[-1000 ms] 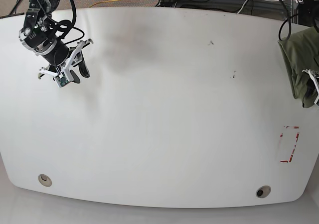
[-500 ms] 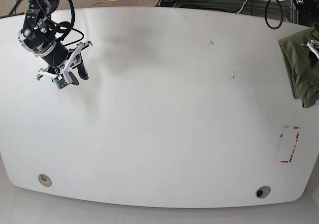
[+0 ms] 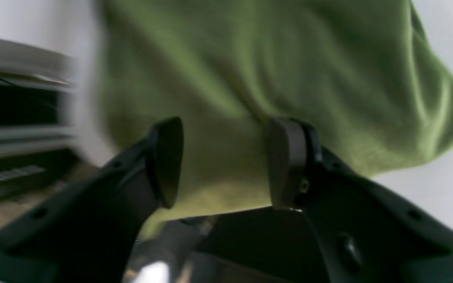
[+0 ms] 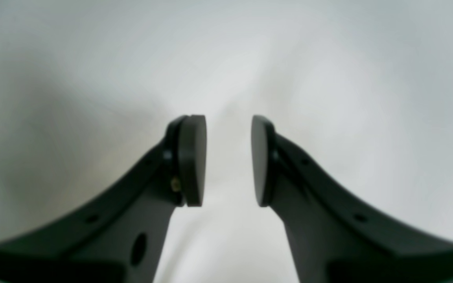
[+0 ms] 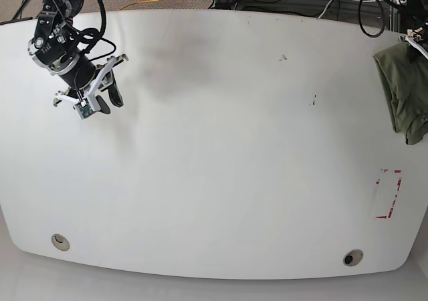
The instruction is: Layout the t-shirt on the table in an organized manner, then fold the t-shirt properly
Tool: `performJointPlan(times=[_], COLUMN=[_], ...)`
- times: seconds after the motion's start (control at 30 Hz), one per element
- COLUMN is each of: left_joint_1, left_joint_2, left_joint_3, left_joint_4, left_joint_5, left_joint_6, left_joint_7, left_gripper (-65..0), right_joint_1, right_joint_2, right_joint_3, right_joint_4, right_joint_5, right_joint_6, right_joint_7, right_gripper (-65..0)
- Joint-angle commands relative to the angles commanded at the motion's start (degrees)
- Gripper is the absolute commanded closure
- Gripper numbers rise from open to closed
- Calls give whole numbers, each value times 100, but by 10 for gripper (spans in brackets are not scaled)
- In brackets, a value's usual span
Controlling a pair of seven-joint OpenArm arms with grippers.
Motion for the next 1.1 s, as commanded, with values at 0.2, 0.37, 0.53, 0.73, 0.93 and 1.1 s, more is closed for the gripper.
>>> performJointPlan(times=[0.2,0.37,0.53,0.73,0.93,1.1], left_joint_1=[0,0,0,0,9,9], left_joint_2=[-484,-897,-1363,-1714,-1978,-2136], left_joint_3=[844,1257,1600,1749,1749,1732], left_joint_4=[-519,-835,-1099,-1152,-1160,-1160], left_joint_5=[-9,-9,-26,-18,-9,-9], left_joint_6=[0,0,0,0,0,0], left_joint_7=[-422,-721,-853,-923,-967,-967], left_gripper=[-318,-318,-318,-318,-318,-318], right_joint_1=[-9,-18,-18,-18,-18,-18], right_joint_2=[0,9,9,9,9,9], right_joint_3=[26,35,35,35,35,35], right_joint_4=[0,0,0,0,0,0], right_joint_5=[0,0,0,0,0,0], right_joint_6=[0,0,0,0,0,0], right_joint_7=[0,0,0,0,0,0], right_gripper=[-189,-189,-189,-189,-189,-189])
